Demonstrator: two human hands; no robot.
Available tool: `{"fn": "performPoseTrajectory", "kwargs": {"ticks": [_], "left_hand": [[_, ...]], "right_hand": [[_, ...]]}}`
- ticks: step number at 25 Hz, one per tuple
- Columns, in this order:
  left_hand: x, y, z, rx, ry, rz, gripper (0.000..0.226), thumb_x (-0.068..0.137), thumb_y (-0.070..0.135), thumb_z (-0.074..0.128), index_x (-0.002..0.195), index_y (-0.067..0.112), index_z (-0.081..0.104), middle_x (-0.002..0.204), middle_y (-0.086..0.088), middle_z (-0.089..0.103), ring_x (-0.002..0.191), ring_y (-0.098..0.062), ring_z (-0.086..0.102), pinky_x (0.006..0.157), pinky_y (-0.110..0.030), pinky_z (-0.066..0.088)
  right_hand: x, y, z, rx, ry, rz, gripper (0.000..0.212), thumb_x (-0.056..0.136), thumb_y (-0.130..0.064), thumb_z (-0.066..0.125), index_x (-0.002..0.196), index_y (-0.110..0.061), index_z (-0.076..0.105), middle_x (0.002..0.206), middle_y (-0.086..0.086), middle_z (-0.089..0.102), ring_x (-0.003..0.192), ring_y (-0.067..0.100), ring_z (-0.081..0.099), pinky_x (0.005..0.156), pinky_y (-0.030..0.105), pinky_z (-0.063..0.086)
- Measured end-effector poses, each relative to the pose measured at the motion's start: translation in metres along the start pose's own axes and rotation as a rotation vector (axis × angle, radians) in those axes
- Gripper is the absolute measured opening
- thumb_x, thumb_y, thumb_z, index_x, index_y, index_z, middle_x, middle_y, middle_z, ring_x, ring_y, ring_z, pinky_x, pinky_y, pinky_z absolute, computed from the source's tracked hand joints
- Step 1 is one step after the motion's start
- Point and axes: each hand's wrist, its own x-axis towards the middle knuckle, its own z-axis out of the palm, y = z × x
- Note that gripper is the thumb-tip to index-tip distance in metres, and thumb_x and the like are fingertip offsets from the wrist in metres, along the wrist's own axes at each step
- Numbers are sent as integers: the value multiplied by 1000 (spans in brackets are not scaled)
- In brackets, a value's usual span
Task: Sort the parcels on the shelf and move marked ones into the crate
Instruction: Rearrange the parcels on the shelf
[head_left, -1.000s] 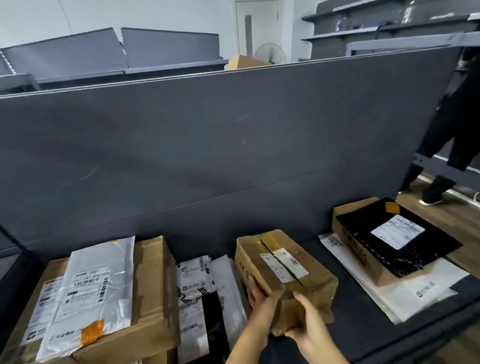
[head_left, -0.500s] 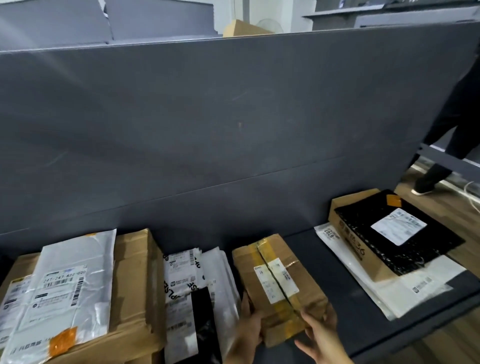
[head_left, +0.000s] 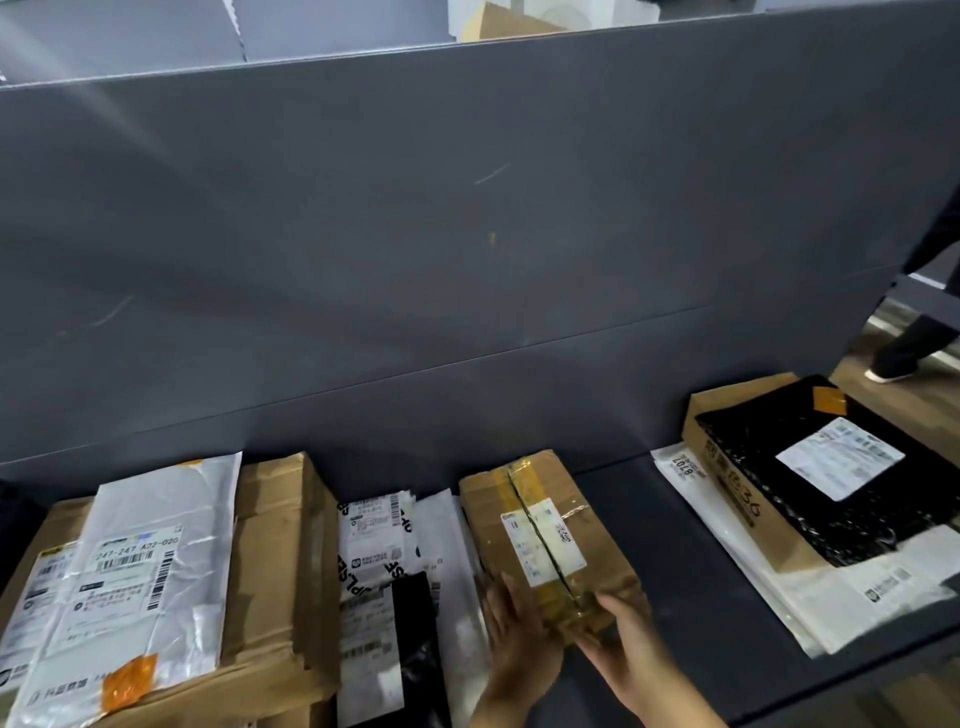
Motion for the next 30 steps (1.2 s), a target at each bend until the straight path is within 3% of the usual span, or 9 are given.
{"fn": "performPoseTrajectory", "kwargs": {"ticks": [3,7,12,14,17,20,24,27,30], "left_hand": [[13,-2,-11,120,-60,19,92,93,30,47,144,0,-23,151,-23,-31,139,-37,-31,118,-44,-8],[19,-2,-13,171,-75,0,91,92,31,48,146,0,-18,152,-25,-26,139,-40,-29,119,-46,-4],[13,11,-9,118,15,-115,109,81,61,54,149,8,-12,155,-16,-23,144,-34,-20,120,-45,-2],[8,26,-2,123,167,-106,102,81,68,43,150,11,-7,158,-14,-16,146,-32,-13,120,-42,-1],[9,67,14,178,208,-21,130,48,92,4,147,11,-19,156,-12,-23,146,-29,-16,119,-41,-5],[18,118,33,132,85,43,95,86,67,28,148,11,-16,157,-9,-21,145,-24,-21,119,-39,-6],[26,167,56,130,-21,193,84,93,53,40,151,12,-5,159,-4,-18,146,-22,-18,120,-37,-2],[33,190,66,116,-97,261,80,95,48,40,151,12,-2,159,-3,-16,147,-21,-16,119,-36,-2],[49,202,68,113,-131,254,77,95,46,42,151,10,4,160,-4,-9,147,-22,-11,119,-36,2]], "right_hand": [[1,-5,7,-20,-20,4,16,92,0,46,105,-9,47,101,15,56,85,24,57,68,38,55],[4,-7,6,-44,-13,2,23,91,4,44,109,-11,44,99,15,52,79,27,54,65,41,53],[-6,-27,-9,-69,82,162,21,89,-11,54,108,-16,47,99,14,52,79,28,48,91,48,41],[-15,-40,-27,-89,156,104,19,89,-13,55,106,-17,47,98,12,51,79,27,47,79,41,40],[-28,-71,-67,-24,211,-15,17,90,-12,54,106,-18,50,80,8,50,70,22,47,62,30,38],[-43,-118,-111,183,282,-76,15,93,-19,53,107,-17,51,90,8,50,83,26,49,76,41,44],[-46,-168,-142,325,250,-253,24,94,-22,54,114,-12,48,110,8,51,103,27,51,101,44,38],[-38,-195,-136,322,252,-319,17,94,-15,54,109,-9,51,92,7,55,84,24,56,93,39,43],[-25,-214,-120,189,308,-289,7,91,-15,57,94,-8,56,84,5,57,69,19,54,61,29,49]]}}
